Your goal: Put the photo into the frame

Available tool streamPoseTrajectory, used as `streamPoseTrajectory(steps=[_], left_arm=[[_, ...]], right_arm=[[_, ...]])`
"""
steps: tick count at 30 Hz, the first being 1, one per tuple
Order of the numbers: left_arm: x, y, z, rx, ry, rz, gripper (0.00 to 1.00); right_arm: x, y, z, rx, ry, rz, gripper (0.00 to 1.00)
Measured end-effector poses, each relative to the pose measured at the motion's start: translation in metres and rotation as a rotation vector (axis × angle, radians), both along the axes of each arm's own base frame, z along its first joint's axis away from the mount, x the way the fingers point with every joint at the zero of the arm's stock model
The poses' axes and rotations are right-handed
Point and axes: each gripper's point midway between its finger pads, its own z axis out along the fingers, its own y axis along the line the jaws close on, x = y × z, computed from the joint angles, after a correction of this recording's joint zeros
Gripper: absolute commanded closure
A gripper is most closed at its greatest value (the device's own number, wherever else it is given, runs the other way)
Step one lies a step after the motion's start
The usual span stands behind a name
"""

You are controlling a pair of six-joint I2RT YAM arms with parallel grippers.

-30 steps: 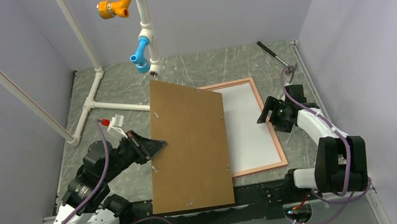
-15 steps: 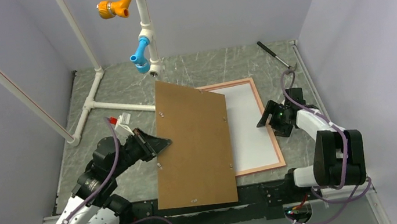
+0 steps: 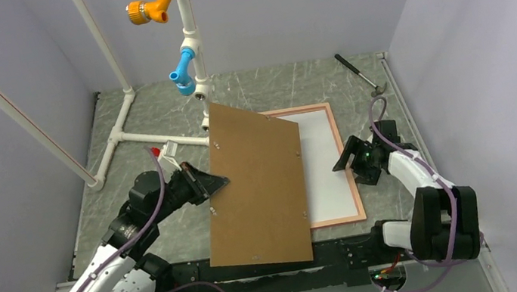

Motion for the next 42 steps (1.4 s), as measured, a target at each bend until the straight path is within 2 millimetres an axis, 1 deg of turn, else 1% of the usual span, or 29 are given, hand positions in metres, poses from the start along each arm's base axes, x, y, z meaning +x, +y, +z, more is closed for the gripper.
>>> streamPoseTrajectory(steps=[3, 9, 12, 15, 19, 24, 29, 35, 42], left_arm=[[0.002, -0.005, 0.001, -0.014, 0.000, -0.011, 1.00], [0.014, -0.019, 0.005, -0.058, 0.009, -0.028, 1.00], [0.021, -0.027, 0.000, -0.068, 0.022, -0.029, 1.00], [0.026, -0.035, -0.012, -0.075, 0.047, -0.031, 1.00], [0.033, -0.044, -0.034, -0.071, 0.089, -0.018, 1.00], [0.043, -0.054, -0.056, -0.075, 0.127, 0.007, 1.00], [0.053, -0.063, -0.059, -0.117, 0.128, 0.023, 1.00], [0.069, -0.069, -0.059, -0.153, 0.099, 0.061, 1.00], [0.081, -0.077, -0.072, -0.171, 0.112, 0.070, 1.00]], right_arm=[[0.000, 0.001, 0.010, 0.000, -0.018, 0.002, 0.17], [0.012, 0.007, 0.054, 0.025, -0.149, 0.039, 0.17], [0.014, 0.011, 0.067, 0.037, -0.188, 0.060, 0.17], [0.012, 0.013, 0.072, 0.047, -0.186, 0.075, 0.17], [0.011, 0.015, 0.079, 0.061, -0.188, 0.088, 0.17], [0.013, 0.021, 0.098, 0.094, -0.224, 0.114, 0.17], [0.010, 0.027, 0.107, 0.126, -0.246, 0.135, 0.17], [0.006, 0.031, 0.110, 0.144, -0.243, 0.146, 0.18], [0.005, 0.033, 0.111, 0.161, -0.243, 0.156, 0.18]])
